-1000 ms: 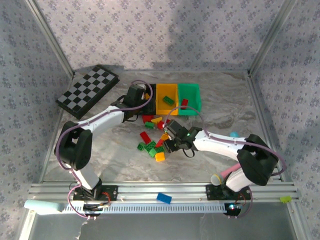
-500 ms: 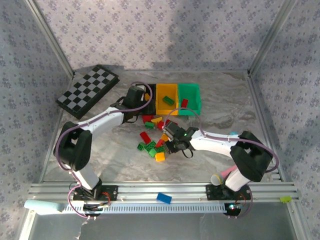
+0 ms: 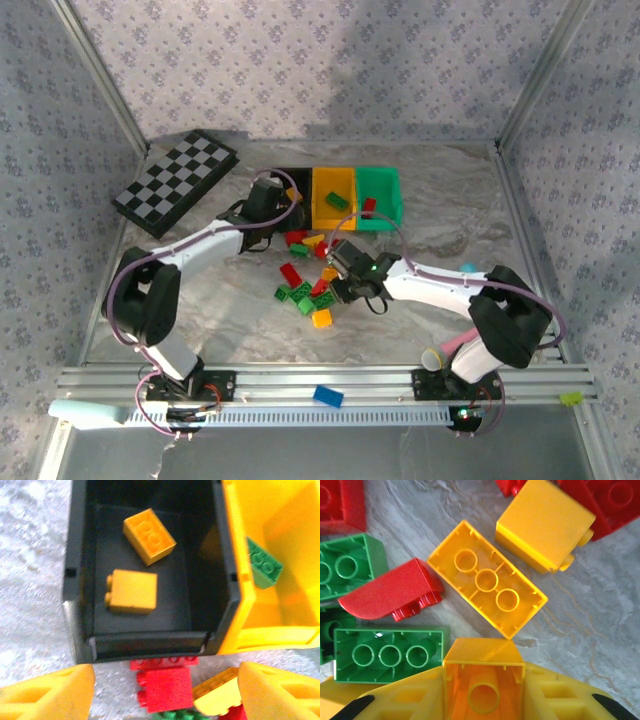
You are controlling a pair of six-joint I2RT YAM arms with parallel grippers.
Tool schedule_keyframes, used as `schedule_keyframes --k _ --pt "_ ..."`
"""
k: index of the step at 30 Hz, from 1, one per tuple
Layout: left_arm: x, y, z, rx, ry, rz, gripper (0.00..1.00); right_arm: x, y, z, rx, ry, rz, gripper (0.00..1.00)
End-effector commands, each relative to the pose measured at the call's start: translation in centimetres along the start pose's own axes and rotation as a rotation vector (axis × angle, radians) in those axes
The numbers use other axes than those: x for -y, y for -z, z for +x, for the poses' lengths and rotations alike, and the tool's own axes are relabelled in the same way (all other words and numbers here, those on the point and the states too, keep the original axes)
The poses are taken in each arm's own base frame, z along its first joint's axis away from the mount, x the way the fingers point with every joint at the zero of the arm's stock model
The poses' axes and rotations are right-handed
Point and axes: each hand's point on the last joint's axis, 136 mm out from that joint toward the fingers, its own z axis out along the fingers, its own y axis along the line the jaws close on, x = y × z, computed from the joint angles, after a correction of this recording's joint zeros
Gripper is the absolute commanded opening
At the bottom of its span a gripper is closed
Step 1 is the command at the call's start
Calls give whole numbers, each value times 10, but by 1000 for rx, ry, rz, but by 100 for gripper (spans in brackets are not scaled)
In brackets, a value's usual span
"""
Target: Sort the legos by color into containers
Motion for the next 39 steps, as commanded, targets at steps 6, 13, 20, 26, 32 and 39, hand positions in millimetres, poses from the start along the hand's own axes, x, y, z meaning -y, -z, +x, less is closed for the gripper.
schedule_keyframes --k 6,13,20,26,32,39 --pt "-30 24 -4 58 114 -50 75 -2 20 -71 170 19 -11 36" --pt "-56 39 0 61 182 -72 75 -16 22 -146 275 12 -81 36" --pt "-66 51 10 61 192 -84 75 -12 -5 -198 279 0 -114 37" --pt "-77 63 18 73 210 -98 75 -2 -27 -238 289 -26 -142 38" --pt "-80 74 20 84 196 -100 75 10 -46 -268 295 -27 -128 41" --pt "-74 75 21 73 168 -66 75 12 -44 -283 303 -16 -136 54"
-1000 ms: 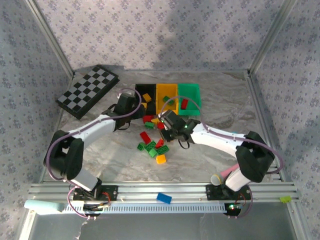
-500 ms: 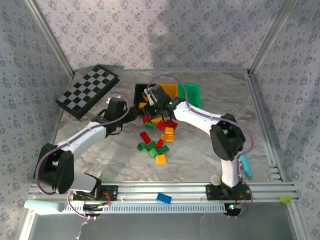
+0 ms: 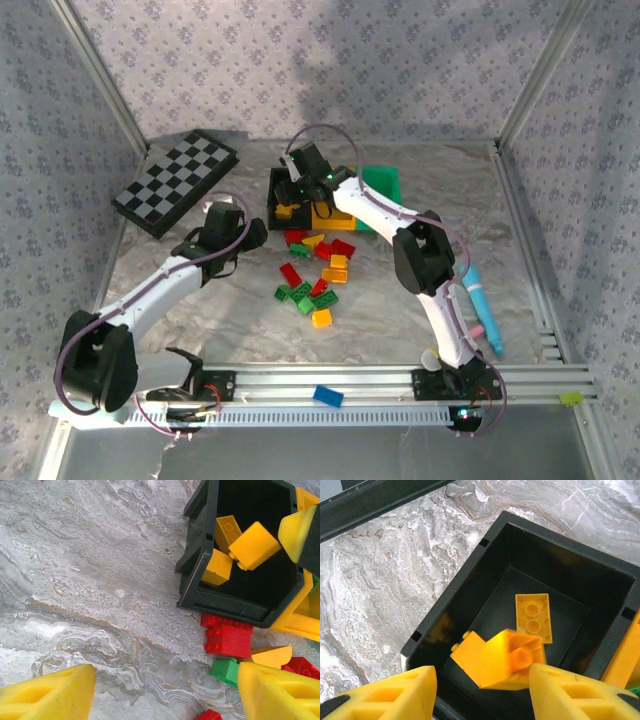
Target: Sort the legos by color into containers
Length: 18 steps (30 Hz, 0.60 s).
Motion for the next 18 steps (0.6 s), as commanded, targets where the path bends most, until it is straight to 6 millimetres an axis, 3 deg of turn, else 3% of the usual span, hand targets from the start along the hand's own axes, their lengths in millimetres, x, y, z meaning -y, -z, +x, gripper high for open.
schedule_keyframes --k 1,9,18 --pt "1 3 2 -11 -23 17 75 -4 5 -1 -23 22 -19 54" --pt "28 -2 12 -50 -65 175 75 -12 39 10 -6 64 -16 54" --pt "49 -2 52 -217 -177 274 75 -6 73 29 6 63 7 54"
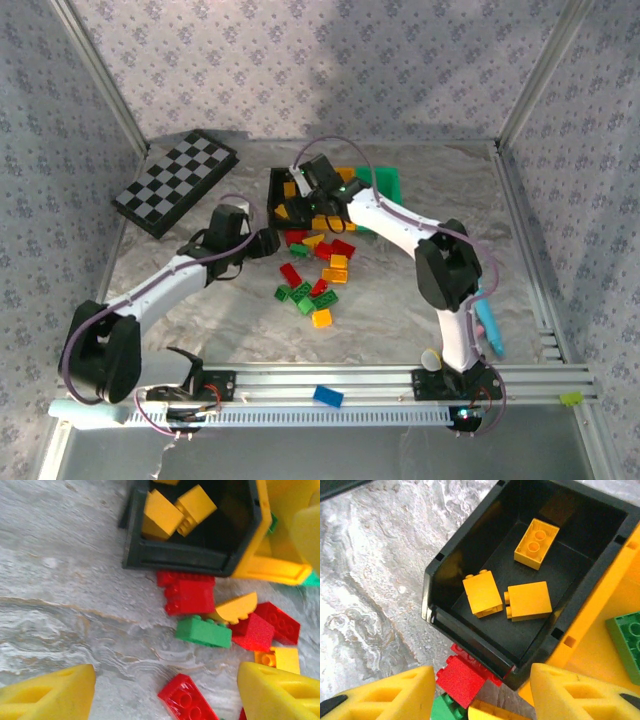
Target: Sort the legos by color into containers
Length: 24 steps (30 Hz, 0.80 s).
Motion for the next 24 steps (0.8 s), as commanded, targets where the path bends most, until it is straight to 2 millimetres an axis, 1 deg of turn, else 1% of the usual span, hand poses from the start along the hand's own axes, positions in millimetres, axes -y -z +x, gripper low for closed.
schedule_keyframes --k 1,5,13,15,18,24 --pt "23 2 14 -65 -88 83 75 4 20 -6 49 9 17 55" --pt "39 -1 29 -115 -166 102 75 12 29 6 55 -2 37 54" --pt "58 -23 41 -178 -194 118 73 29 46 24 70 -40 79 55" --pt "59 -28 45 -193 -202 109 72 35 51 28 72 -45 98 55" --pt "54 -33 53 -228 -202 75 71 43 59 33 79 -58 117 55" --pt "34 -33 68 -279 -223 -14 72 59 65 45 78 -79 154 55"
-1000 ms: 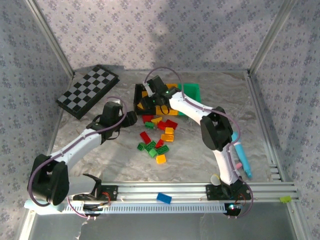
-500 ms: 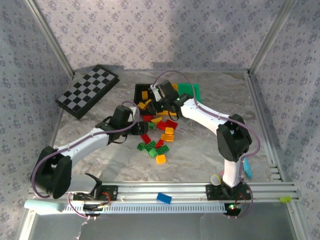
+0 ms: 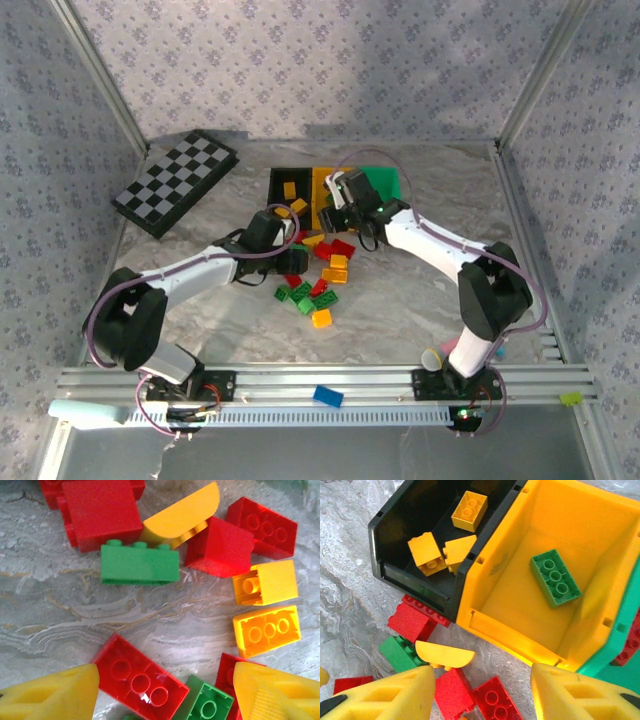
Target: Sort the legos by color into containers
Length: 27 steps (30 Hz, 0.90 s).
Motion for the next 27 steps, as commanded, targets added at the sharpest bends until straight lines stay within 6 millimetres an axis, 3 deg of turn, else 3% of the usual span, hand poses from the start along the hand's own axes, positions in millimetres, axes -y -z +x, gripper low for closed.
schedule_keyframes --k 1,7,13,20,27 --pt "-9 -1 7 -42 -16 -61 72 12 8 -2 26 -32 34 55" --pt "-7 -9 17 -106 -17 -95 73 14 10 -1 29 -39 30 55" --pt "-31 -7 20 -177 140 -319 74 13 10 -1 34 -44 25 55" --pt "-27 -19 26 -189 276 -324 74 14 13 1 35 -40 28 55" --pt "-18 -35 30 -231 282 -324 69 15 14 2 38 -38 29 55"
